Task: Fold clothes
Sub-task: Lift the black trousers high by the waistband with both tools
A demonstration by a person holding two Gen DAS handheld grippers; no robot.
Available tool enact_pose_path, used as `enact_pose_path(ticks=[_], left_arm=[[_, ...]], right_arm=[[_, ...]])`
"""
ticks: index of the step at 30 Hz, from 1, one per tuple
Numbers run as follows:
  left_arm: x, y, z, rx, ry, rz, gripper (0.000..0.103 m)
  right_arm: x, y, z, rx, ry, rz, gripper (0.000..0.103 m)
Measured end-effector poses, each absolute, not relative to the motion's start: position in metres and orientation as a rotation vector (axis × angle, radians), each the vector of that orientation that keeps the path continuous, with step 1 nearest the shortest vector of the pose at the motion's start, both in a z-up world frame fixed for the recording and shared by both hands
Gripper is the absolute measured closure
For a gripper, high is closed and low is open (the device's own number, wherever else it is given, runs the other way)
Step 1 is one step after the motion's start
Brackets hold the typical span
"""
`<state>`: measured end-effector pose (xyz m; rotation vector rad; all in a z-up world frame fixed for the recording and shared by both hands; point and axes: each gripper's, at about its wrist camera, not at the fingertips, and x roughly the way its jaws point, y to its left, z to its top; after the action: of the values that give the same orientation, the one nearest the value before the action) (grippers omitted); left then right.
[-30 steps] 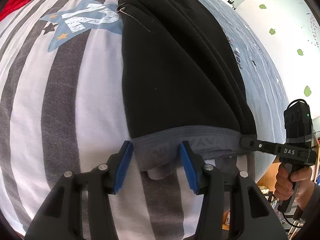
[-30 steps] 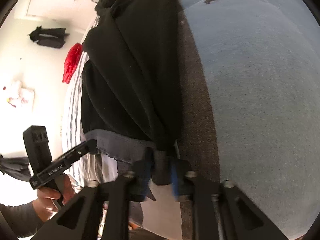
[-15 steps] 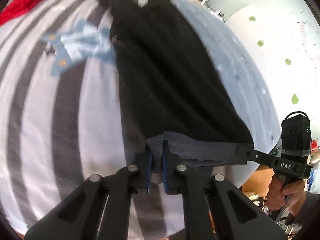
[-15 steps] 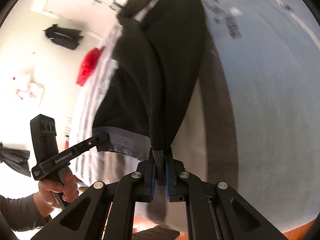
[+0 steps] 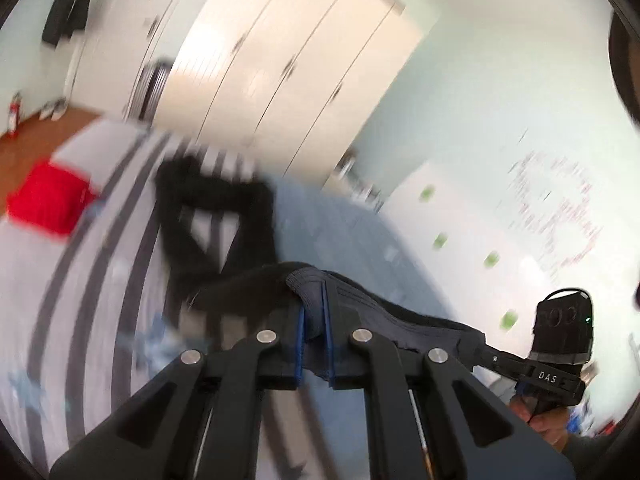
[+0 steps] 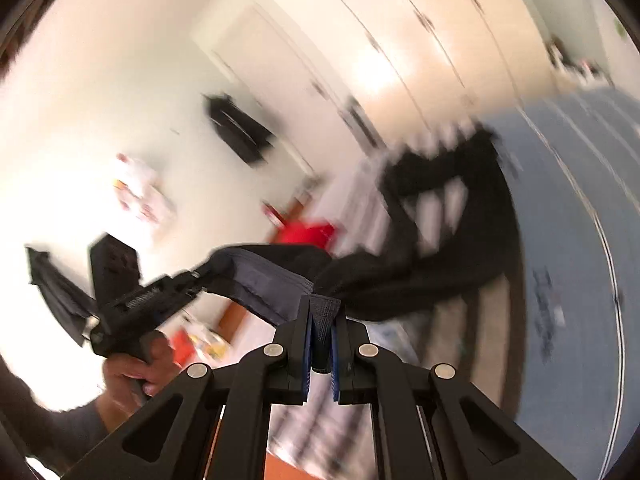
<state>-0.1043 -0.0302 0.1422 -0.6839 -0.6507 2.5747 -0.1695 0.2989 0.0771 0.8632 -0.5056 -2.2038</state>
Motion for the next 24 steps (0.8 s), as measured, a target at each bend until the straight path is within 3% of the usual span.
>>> enact_pose_path(ticks=[5, 8, 15, 24], left_arm=[[-0.143, -0.088, 0.284, -0.437, -0.582, 2.623, 0.097], [-0.140, -0.095, 0.383, -0.349, -0.458, 2.649, 0.097], [-0.166, -0.089, 0.544, -0.248, -0.277, 2.704, 0.097], [-0.211, -0.087, 0.652, -0.227, -0.221, 2.814, 0.097]], right_arm=[[-0.162, 0.277, 0.233, 0.591, -0.477, -2.189, 0.097], [-0.153, 0.269, 0.318, 0.431, -0.442, -2.198, 0.097], [-0.163, 0.256, 0.479, 0.194, -0.408, -2.252, 0.097], [-0.215, 0.223, 0.596, 0.064, -0.352, -2.379, 0.097]])
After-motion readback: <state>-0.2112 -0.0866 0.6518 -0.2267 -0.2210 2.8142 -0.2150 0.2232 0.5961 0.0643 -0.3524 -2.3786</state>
